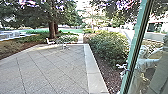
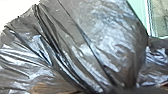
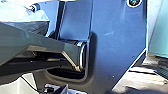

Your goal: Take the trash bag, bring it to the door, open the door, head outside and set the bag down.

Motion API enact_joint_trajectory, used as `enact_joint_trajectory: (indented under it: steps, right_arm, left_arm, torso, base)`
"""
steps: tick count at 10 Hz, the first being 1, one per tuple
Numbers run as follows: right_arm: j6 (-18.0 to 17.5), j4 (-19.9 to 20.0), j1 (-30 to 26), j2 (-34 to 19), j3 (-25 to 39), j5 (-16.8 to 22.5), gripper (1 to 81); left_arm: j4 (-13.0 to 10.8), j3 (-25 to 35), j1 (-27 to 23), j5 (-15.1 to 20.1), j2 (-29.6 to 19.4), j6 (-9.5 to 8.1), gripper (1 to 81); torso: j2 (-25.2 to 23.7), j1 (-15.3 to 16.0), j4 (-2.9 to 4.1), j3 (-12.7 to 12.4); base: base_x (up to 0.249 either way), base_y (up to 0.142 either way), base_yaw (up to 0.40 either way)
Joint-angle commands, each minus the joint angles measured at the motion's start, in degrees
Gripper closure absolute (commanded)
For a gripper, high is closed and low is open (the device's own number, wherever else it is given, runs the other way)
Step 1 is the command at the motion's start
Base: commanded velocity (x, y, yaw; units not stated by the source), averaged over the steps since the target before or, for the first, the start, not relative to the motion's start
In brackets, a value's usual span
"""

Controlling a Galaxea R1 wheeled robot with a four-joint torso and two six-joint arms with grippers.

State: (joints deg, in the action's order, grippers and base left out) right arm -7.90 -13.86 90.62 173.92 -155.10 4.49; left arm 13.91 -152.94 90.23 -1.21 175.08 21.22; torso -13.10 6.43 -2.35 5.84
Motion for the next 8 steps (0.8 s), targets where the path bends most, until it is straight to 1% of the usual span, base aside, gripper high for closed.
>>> enact_joint_trajectory:
  steps: [1, 8]
  right_arm:
    - [0.2, -0.2, -2.6, 0.0, 0.2, 3.2, 1.0]
    - [0.2, -0.2, -2.6, 0.0, 0.2, 3.2, 1.0]
  left_arm:
    - [-0.6, 0.5, -2.4, 3.8, 0.4, 0.57, 81.1]
    - [-0.6, 0.5, -2.4, 3.8, 0.4, 0.57, 81.1]
  torso:
    - [0.0, 0.0, 0.0, 0.0]
    - [0.0, 0.0, 0.0, 0.0]
  base:
    - [0.105, 0.0, 0.0]
    - [0.105, 0.0, 0.0]
